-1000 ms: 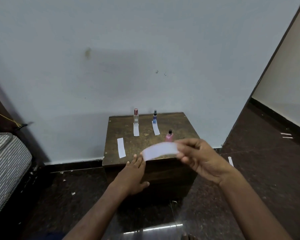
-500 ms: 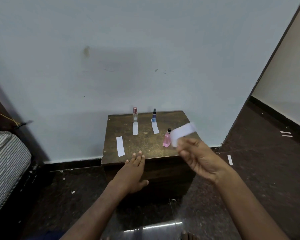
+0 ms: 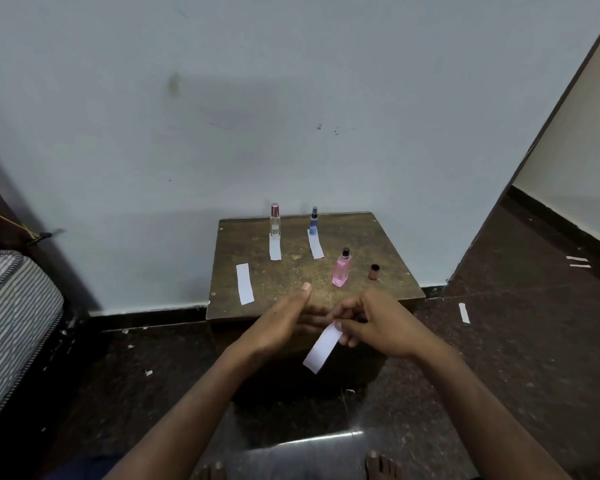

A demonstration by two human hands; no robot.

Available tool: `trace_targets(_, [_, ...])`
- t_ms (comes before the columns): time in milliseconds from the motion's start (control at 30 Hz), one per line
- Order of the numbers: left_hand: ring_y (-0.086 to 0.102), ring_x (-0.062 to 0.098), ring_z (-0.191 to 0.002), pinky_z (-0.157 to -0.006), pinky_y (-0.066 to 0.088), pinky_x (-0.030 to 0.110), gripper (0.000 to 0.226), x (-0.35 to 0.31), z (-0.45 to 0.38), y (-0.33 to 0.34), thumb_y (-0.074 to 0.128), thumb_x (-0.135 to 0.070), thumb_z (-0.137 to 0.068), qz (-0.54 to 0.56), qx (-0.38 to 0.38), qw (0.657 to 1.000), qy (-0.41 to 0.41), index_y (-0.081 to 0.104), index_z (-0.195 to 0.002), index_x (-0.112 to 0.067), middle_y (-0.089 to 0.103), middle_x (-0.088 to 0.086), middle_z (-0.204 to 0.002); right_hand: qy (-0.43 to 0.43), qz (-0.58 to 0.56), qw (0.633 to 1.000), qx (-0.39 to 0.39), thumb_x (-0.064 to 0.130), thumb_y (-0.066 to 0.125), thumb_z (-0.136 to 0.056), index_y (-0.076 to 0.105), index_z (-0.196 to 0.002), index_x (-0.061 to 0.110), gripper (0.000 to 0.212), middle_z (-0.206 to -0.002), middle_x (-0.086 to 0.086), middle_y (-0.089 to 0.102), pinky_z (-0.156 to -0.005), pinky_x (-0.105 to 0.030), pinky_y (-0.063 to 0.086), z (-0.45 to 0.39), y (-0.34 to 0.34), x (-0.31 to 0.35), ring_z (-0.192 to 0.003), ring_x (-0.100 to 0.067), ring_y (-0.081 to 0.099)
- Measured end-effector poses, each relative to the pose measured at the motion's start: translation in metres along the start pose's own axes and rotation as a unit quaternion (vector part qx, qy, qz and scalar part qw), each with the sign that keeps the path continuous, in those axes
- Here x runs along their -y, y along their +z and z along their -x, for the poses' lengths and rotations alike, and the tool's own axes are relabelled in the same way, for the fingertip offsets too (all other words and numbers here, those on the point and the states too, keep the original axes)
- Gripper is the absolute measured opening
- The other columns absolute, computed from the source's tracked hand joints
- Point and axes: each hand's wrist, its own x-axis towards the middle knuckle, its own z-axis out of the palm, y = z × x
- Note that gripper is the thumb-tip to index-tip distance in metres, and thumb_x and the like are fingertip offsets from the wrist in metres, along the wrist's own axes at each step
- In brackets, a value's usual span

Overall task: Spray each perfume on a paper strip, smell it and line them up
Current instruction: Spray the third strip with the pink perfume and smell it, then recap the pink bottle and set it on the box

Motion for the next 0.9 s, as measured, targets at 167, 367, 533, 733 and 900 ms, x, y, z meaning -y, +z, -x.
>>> trace_targets(167, [0.078, 0.029, -0.107, -0.100, 0.057, 0.043, 0.092, 0.012, -0.007, -0.007, 0.017, -0.076, -0.102, 0.070, 0.004, 0.993, -0.098, 0.076, -0.122, -0.009, 0.081, 0.013, -0.112, -0.017, -0.001, 0.996, -0.087, 0.013, 0.072, -0.097, 0.072, -0.111, 0.024, 0.018, -0.082, 0.005, 0.078, -0.078, -0.034, 0.062, -0.021, 0.007, 0.001, -0.072, -0.004, 0.073])
trace_targets(367, [0.080, 0.028, -0.101, -0.086, 0.060, 0.036, 0.081, 0.015, -0.008, -0.032, 0.027, -0.068, -0.106, 0.134, -0.046, 0.978, -0.154, 0.072, -0.123, -0.003, 0.081, 0.017, -0.107, -0.021, 0.079, 0.981, -0.177, 0.018, 0.077, -0.093, 0.072, -0.101, 0.024, 0.011, -0.088, 0.014, 0.071, -0.071, -0.013, 0.052, -0.053, 0.024, -0.002, -0.080, 0.002, 0.066])
trace_targets(533, [0.081, 0.025, -0.096, -0.083, 0.062, 0.036, 0.067, 0.017, -0.017, -0.054, 0.039, -0.061, -0.107, 0.133, -0.100, 0.974, -0.152, 0.071, -0.123, -0.005, 0.081, 0.015, -0.105, -0.082, 0.106, 0.974, -0.182, 0.012, 0.074, -0.095, 0.076, -0.107, 0.021, 0.016, -0.099, 0.011, 0.074, -0.074, -0.007, 0.049, -0.087, 0.041, 0.000, -0.087, 0.002, 0.066])
trace_targets(733, [0.081, 0.018, -0.094, -0.086, 0.064, 0.035, 0.055, 0.021, -0.032, -0.061, 0.051, -0.056, -0.105, 0.117, -0.143, 0.975, -0.127, 0.072, -0.120, -0.007, 0.082, 0.007, -0.104, -0.140, 0.160, 0.955, -0.206, 0.008, 0.072, -0.094, 0.080, -0.100, 0.011, 0.011, -0.093, -0.004, 0.077, -0.076, -0.030, 0.056, -0.131, 0.043, -0.002, -0.085, -0.018, 0.070])
trace_targets(900, [0.080, 0.016, -0.097, -0.090, 0.063, 0.034, 0.049, 0.028, -0.042, -0.063, 0.056, -0.054, -0.104, 0.106, -0.147, 0.975, -0.126, 0.071, -0.120, -0.009, 0.082, 0.005, -0.107, -0.111, 0.193, 0.956, -0.190, 0.010, 0.066, -0.098, 0.080, -0.101, 0.009, 0.014, -0.097, -0.008, 0.076, -0.076, -0.037, 0.053, -0.160, 0.049, -0.007, -0.088, -0.026, 0.070])
